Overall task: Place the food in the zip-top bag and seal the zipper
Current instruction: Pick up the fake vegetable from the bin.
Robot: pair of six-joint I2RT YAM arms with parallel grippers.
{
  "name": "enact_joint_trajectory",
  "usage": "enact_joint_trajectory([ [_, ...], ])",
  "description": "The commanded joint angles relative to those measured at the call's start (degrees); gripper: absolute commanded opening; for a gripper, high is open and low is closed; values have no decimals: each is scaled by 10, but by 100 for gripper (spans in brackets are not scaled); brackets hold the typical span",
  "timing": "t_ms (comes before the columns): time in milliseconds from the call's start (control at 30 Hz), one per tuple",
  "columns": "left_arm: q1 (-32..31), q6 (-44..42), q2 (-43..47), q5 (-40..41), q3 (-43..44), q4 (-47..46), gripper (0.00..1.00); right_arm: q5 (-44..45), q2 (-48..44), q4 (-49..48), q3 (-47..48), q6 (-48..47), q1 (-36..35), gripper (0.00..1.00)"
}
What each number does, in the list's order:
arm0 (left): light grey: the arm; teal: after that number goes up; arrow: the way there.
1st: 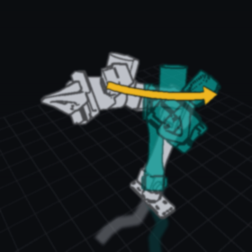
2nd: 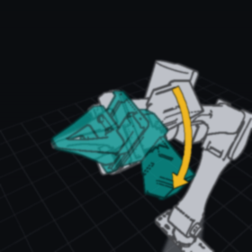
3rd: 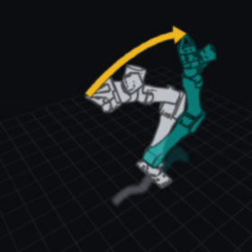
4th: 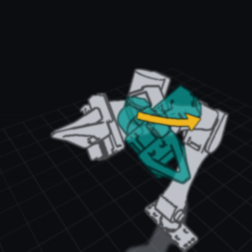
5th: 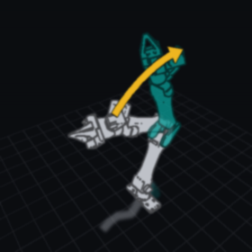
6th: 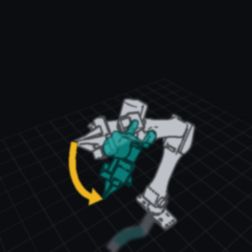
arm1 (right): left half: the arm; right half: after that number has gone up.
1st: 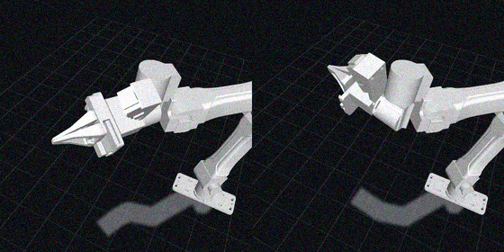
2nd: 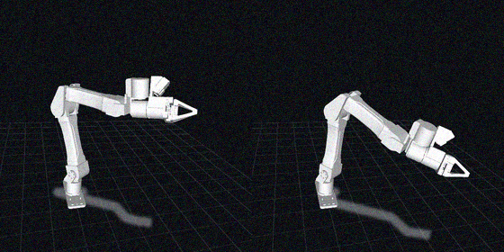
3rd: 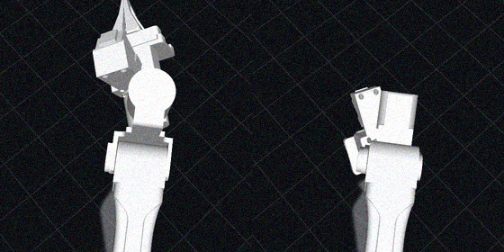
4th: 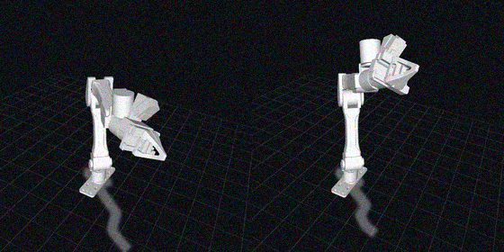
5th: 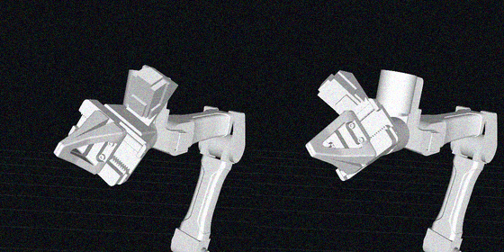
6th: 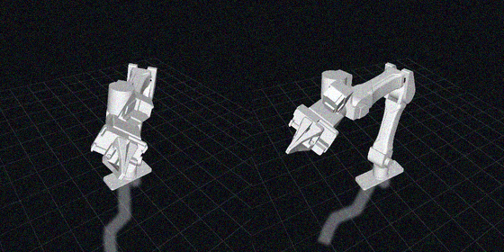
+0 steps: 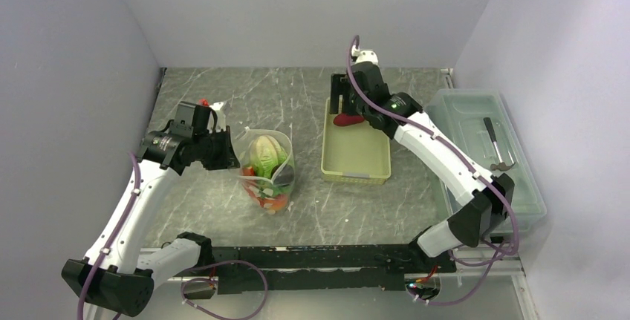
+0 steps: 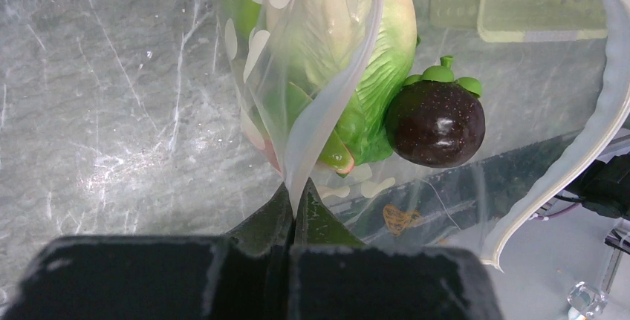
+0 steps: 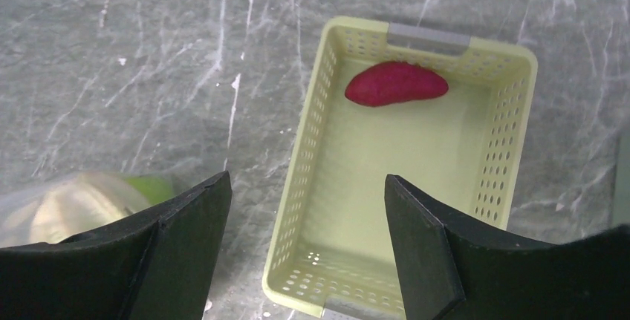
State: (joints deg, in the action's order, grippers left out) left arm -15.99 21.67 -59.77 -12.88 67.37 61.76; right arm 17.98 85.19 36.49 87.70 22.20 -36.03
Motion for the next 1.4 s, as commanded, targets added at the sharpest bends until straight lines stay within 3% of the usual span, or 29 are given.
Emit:
enact_joint_trajectory([
  [0,0,-9,5,-13,21,-9,0,12,-8,-64,-34,60,24,79],
  [233,-1,-8,4,-14,24,-5,0,-13,25,-108,-86,181,79,77],
  [633,0,-7,4,-14,32,5,0,-41,147,-132,-96,337,123,77],
  [1367,0,-4,11,-13,27,5,0,-29,304,-148,-23,439,154,77],
])
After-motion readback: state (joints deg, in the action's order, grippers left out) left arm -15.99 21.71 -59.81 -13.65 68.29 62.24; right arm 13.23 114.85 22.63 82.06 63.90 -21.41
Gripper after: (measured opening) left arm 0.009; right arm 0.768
